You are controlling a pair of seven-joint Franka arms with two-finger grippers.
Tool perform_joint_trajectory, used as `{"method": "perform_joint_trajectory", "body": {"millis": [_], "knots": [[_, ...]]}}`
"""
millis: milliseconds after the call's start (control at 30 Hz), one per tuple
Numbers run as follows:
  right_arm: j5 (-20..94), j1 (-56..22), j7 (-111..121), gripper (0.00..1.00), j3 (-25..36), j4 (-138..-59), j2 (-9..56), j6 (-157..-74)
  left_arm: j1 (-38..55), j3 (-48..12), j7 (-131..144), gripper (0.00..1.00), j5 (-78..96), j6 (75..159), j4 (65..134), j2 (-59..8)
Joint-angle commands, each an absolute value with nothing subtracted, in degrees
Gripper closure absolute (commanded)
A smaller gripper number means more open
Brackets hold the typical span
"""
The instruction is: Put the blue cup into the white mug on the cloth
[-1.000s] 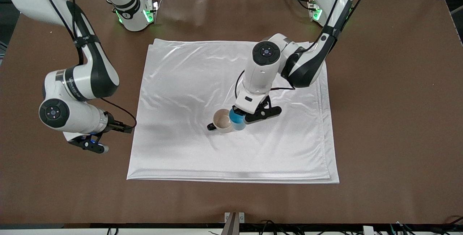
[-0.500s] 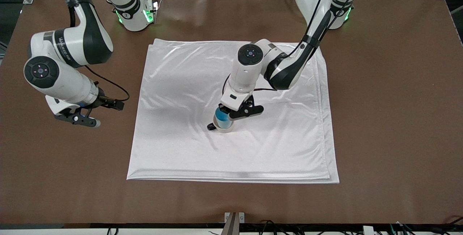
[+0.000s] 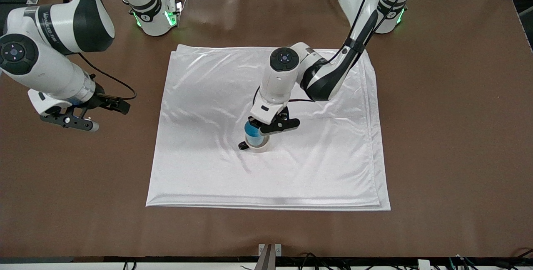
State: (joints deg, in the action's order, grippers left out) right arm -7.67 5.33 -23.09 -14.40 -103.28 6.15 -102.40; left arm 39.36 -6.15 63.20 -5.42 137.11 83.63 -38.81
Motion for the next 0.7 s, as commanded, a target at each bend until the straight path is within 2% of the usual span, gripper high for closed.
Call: {"method": "perform_joint_trajectory", "body": {"millis": [0, 367, 400, 433, 467, 500, 667], "knots": [[-6.2, 6.2, -21.8, 0.00, -14.9, -104.7, 3.3, -102.3, 40.3, -5.5, 64.9, 1.00, -6.0, 137.2, 83.8, -39.0], [-6.1, 5.9, -15.7, 0.00, -15.2, -102.4, 2.5, -102.1, 40.3, -5.5, 65.0, 1.00, -6.1, 137.1, 83.9, -39.3], [-6.1, 5.9, -14.9, 0.00, -15.2, -102.0, 2.5, -102.0, 40.3, -5.5, 65.0, 0.86, -6.1, 137.1, 83.9, -39.2], [-6.1, 5.9, -14.2, 0.00, -15.1, -101.6, 2.5, -101.8, 40.2, -5.5, 65.0, 0.59, -6.1, 137.1, 83.9, -39.2], [-6.1, 5.9, -13.7, 0.00, -15.1, -101.0, 2.5, -101.3, 40.2, -5.5, 65.0, 0.20, -6.1, 137.1, 83.9, -39.2], [-6.1, 6.0, -13.2, 0.00, -15.1, -100.5, 2.5, -100.8, 40.2, -5.4, 65.0, 0.00, -6.2, 137.0, 83.9, -39.2], [-5.2, 6.2, -9.2, 0.00, -14.0, -98.8, 2.3, -98.9, 40.3, -5.1, 65.0, 0.00, -6.5, 136.2, 83.9, -38.5]]}}
